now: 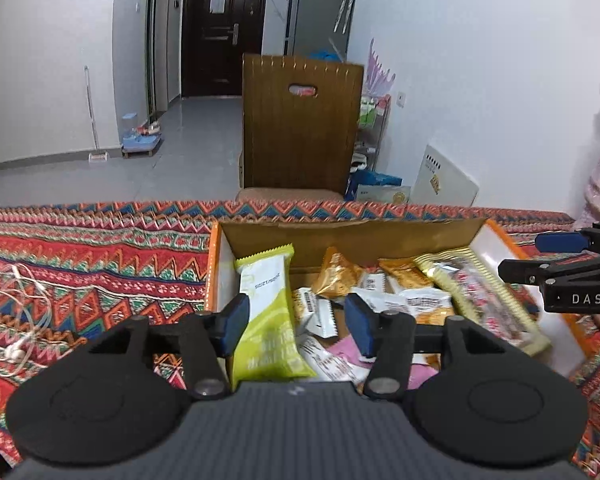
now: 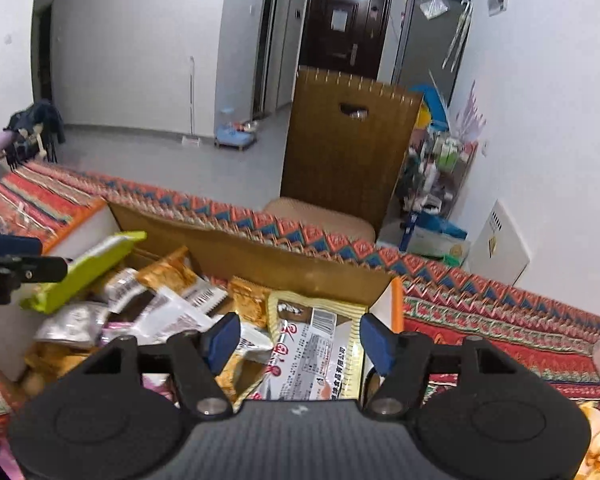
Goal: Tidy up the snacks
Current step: 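Open both grippers to drop the packets into the box, then move both grippers back toward the chip bag and pink packet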
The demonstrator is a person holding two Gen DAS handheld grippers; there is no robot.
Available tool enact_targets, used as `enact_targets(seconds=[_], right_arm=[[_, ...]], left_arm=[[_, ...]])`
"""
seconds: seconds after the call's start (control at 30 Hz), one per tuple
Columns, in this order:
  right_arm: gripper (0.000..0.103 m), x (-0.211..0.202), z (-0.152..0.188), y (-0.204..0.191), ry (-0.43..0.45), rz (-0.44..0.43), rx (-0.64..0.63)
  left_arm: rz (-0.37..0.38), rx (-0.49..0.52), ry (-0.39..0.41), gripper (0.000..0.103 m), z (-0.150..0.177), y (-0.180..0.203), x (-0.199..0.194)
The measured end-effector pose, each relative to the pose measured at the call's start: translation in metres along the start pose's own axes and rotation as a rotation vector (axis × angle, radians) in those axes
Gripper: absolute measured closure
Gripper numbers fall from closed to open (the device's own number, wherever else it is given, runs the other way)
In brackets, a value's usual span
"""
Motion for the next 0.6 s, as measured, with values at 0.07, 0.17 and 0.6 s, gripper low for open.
enact_targets(seconds=[0.07, 0.17, 0.6], right_arm=[[0.031, -0.024, -0.002, -0.002, 0.032, -0.002, -0.007], [0.029, -0.06, -0.001, -0.012, 0.08, -0.004, -0.025], [0.015, -0.216, 0.053, -0.064, 0.229, -0.078, -0.047]], left_arm=[[0.012, -0.002, 0.02, 0.043, 0.0, 0.004, -0.022], [0.025, -0.002, 0.057, 0.032, 0.004, 0.011, -0.058], [0.049, 0.041, 0.209, 0.008, 0.064, 0.028, -0.214]])
Point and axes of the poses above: each gripper's, at about its wrist camera, not at the fingertips, and x roughly the way its jaws point, y to its right, z to its underside, the point moved 10 cm from there along x, roughly the way its jaws point, and after that the axes turned 12 degrees about -x, right-handed, at the moved point
